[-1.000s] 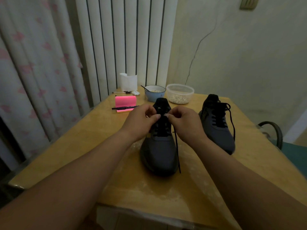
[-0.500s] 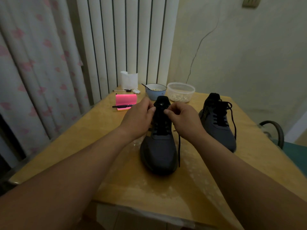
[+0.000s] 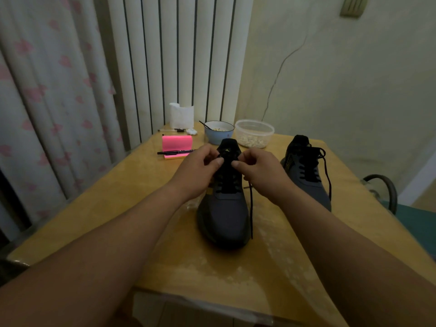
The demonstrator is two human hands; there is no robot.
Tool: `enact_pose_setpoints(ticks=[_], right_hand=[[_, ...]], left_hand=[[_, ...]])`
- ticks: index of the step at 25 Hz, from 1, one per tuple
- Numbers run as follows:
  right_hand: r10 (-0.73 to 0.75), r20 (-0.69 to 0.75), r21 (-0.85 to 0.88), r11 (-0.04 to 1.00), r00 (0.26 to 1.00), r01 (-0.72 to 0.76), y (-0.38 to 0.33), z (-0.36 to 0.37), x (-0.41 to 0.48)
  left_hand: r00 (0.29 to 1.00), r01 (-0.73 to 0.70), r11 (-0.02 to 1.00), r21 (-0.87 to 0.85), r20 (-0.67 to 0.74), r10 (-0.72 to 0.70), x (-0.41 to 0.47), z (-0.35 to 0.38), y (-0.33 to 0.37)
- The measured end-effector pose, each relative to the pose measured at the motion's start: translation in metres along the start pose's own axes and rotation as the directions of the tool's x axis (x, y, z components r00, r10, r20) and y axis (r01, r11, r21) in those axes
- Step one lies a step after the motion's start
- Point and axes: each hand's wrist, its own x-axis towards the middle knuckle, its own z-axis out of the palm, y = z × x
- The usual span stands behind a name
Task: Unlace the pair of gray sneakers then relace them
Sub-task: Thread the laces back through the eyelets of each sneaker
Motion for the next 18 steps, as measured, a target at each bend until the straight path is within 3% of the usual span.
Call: enact_pose_setpoints(ticks=[4, 7, 12, 15, 18], right_hand=[[-0.019, -0.032, 0.02, 1.0, 0.999, 0.02, -0.002, 0.0, -0.003], [0.004, 0.033, -0.028, 1.0, 0.999, -0.003, -0.01, -0.006, 0.0], [0.034, 0.131, -0.142, 0.99, 0.991, -0.016, -0.016, -0.02, 0.02], [0.027, 0.13, 0.05, 0.998, 0.991, -0.034, 0.0, -0.018, 0.011], [0.033, 0.114, 0.21, 0.976, 0.993, -0.056, 0.012, -0.013, 0.004]], left_hand=[[1.0, -0.02, 0.997, 0.069, -0.009, 0.02, -0.001, 0.004, 0.004], [0.999, -0.034, 0.987, 0.157, -0.006, 0.036, 0.004, -0.006, 0.006], [0.988, 0.068, 0.989, 0.135, 0.13, -0.086, 0.013, -0.024, 0.019], [0.985, 0.097, 0.995, 0.003, 0.144, -0.097, 0.003, -0.017, 0.011], [0.994, 0.101, 0.984, -0.147, 0.048, -0.095, -0.002, -0.004, 0.003]])
